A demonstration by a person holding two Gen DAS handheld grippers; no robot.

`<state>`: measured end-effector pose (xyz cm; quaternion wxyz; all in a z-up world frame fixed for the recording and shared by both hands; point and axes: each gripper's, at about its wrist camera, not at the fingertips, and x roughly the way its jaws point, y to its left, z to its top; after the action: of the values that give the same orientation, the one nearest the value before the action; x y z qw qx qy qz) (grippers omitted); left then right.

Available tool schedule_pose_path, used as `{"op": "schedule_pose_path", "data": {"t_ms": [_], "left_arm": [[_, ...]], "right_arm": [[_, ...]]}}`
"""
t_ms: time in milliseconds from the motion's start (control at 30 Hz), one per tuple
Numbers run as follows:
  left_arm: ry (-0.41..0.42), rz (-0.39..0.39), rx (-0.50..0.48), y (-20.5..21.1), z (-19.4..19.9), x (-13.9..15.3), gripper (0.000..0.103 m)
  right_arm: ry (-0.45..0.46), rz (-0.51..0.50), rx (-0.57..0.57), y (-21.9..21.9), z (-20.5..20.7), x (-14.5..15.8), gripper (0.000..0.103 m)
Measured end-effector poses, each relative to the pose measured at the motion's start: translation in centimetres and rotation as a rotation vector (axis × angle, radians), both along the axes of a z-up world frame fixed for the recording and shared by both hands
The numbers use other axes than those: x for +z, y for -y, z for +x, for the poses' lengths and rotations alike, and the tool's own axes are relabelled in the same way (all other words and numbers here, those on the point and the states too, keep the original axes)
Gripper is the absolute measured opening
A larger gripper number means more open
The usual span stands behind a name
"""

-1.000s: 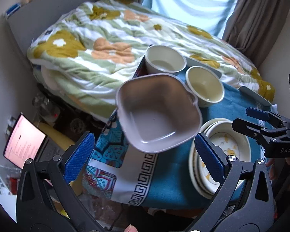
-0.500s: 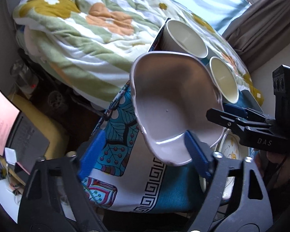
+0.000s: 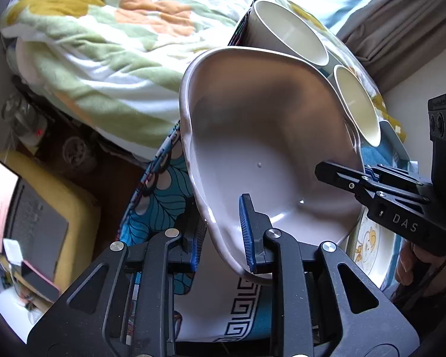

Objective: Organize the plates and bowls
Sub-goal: 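Move both grippers to the pinkish-beige handled bowl and grasp its rim, then lift the pink bowl with both grippers, lower it onto the tablecloth, open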

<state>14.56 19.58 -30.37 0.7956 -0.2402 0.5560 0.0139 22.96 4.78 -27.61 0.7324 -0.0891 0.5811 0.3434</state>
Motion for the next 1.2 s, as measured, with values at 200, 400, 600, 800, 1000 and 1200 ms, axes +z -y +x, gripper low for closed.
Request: {"op": "schedule_pose_path", "data": {"t_ms": [200,400,600,800,1000,1200], "left_arm": [[0.058,0.084,-0.025,0.4,0.0,2.9,0.020],[0.138,0.176,-0.080,3.0,0.0,7.9,0.020],[0.215,0.201,-0.143,9.1,-0.6,11.8,0.020],[0.250,0.186,-0.264,19.2,-1.4,13.4,0.020],[0.251,0.138,-0.372,29.0,-2.0,12.2,0.020],[0.203,0.083,-0.447,36.8,-1.4,8.6,0.020]], "right_arm": [[0.047,0.021,-0.012,0.0,-0.9,1.4,0.015],[0.134,0.089,-0.067,2.7,-2.0,5.9,0.015],[0.209,0.125,-0.138,9.1,-4.3,9.8,0.015],[0.256,0.120,-0.247,17.7,-7.4,12.2,0.015],[0.259,0.067,-0.374,27.6,-10.7,12.2,0.015],[0.211,0.033,-0.478,35.2,-11.7,9.4,0.015]]}}
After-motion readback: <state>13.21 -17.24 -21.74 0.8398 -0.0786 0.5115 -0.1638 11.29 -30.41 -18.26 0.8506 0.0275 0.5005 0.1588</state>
